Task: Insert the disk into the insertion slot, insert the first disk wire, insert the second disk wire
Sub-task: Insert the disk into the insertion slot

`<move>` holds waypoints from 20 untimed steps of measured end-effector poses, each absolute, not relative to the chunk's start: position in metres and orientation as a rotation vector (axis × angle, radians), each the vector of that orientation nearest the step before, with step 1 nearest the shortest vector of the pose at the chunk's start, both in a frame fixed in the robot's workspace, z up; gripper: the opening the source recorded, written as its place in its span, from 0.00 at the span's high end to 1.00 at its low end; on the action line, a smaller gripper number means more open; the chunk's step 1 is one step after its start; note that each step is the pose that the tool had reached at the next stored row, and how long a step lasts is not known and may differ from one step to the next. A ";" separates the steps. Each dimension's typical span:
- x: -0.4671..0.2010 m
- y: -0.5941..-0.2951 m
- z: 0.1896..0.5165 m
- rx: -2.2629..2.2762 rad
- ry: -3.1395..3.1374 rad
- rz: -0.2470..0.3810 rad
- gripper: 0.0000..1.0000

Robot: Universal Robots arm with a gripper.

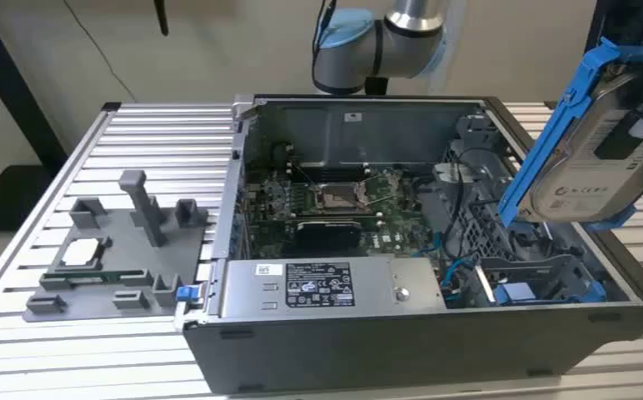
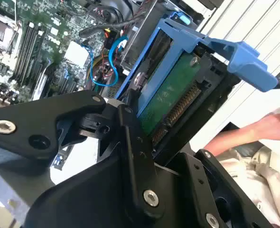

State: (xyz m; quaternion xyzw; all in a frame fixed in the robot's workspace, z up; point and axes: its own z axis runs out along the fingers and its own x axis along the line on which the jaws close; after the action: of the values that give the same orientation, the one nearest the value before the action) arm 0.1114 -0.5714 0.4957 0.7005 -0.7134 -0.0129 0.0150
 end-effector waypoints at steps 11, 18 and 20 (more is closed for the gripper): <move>0.111 -0.571 0.496 2.180 -2.220 -0.040 1.00; 0.112 -0.571 0.489 2.180 -2.220 -0.040 1.00; 0.113 -0.571 0.486 2.180 -2.220 -0.040 1.00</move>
State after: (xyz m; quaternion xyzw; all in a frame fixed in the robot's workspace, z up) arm 0.1131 -0.5707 0.4863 0.7005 -0.7133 -0.0130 0.0148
